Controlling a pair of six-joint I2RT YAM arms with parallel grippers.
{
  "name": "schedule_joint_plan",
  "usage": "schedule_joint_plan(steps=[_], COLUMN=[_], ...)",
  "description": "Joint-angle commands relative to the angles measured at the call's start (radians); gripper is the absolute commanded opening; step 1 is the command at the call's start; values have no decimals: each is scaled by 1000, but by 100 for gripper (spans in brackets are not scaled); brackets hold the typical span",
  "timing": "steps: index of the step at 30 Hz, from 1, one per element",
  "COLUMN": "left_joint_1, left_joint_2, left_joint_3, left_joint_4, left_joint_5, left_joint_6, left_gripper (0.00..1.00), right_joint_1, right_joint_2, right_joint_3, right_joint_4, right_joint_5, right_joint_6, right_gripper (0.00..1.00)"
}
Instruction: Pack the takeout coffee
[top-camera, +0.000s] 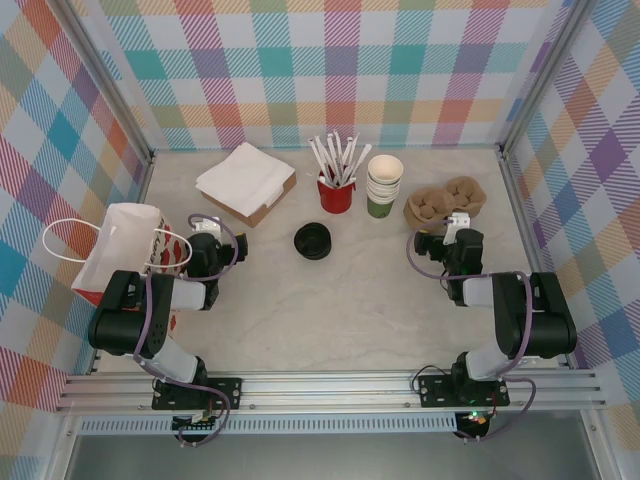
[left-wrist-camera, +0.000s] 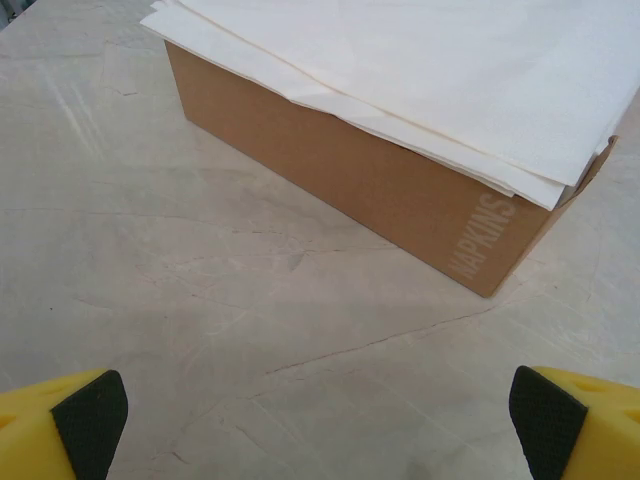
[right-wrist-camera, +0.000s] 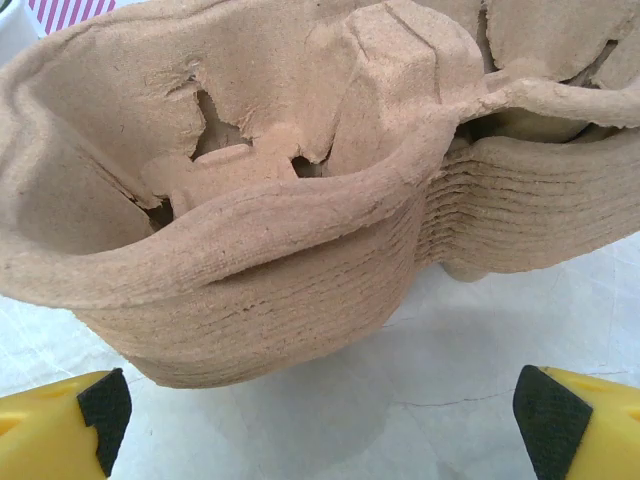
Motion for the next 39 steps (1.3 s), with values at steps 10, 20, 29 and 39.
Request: schedule_joint_plan(steps=[10,20,29,39], left_joint_1=[12,12,12,12], left_joint_2=[-3,-3,-77,-475], left_joint_3=[9,9,39,294], left_joint_4=[3,3,-117,-875], left_joint_5=[15,14,-100,34], left_joint_6=[-14,-14,-61,-368], left_gripper=[100,100,100,100], right_joint_1=[-7,-7,-10,-9], right_joint_2=[-5,-4,-28,-383], right_joint_3=[13,13,38,388], right_joint_4=[29,29,-35,-895], right_joint_5=[-17,-17,-39,-22], right_joint_6=[-14,-14,-18,193], right_gripper=[100,100,100,100])
